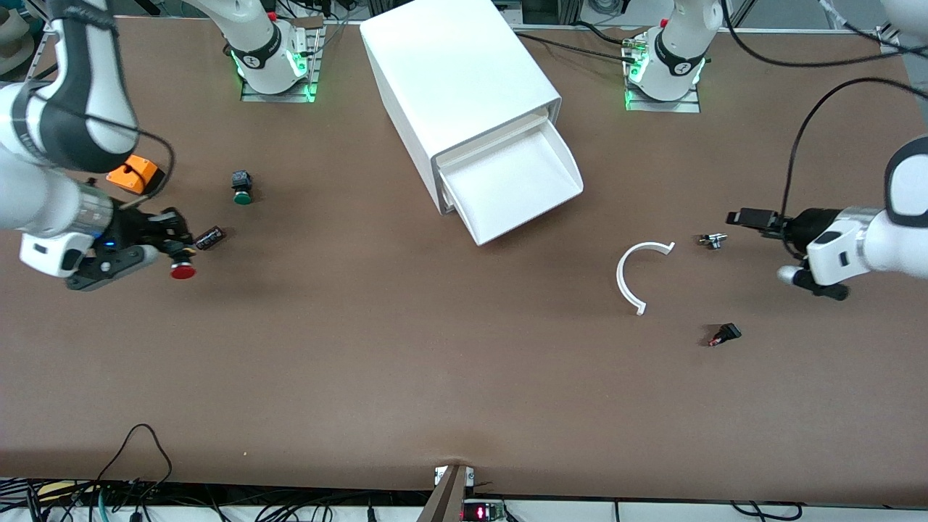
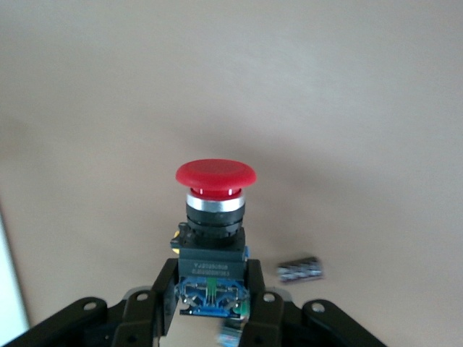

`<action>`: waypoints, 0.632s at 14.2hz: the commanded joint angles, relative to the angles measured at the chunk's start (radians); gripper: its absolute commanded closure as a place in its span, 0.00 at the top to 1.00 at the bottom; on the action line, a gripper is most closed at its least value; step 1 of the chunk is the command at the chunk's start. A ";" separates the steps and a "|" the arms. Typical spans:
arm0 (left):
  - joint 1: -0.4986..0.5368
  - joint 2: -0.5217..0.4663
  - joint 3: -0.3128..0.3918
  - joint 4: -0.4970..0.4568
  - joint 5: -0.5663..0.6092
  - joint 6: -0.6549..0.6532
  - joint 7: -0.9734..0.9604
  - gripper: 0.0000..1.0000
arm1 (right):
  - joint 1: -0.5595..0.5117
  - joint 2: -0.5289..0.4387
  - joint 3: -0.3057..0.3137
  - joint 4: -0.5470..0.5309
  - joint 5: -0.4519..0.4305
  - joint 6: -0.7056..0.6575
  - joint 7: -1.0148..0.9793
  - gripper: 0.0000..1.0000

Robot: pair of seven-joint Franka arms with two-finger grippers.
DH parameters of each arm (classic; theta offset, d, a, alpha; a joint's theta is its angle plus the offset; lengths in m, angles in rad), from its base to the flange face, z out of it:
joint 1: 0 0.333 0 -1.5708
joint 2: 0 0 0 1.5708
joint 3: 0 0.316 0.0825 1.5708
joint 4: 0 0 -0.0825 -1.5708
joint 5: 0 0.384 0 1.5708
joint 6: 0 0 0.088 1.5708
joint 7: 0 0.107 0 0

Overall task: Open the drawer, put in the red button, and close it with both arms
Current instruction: 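Lift the red push button with the right gripper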

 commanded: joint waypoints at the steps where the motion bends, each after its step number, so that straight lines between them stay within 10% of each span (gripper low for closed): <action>1: -0.011 -0.078 -0.018 -0.007 0.122 0.029 -0.018 1.00 | 0.139 0.027 -0.010 0.083 0.020 -0.047 0.237 0.00; 4: -0.027 -0.111 -0.041 0.039 0.242 0.063 -0.029 1.00 | 0.332 0.082 -0.010 0.149 0.075 -0.033 0.556 0.00; 9: -0.257 -0.252 0.159 0.007 0.224 0.060 -0.116 1.00 | 0.593 0.355 -0.010 0.510 0.129 0.001 1.098 0.00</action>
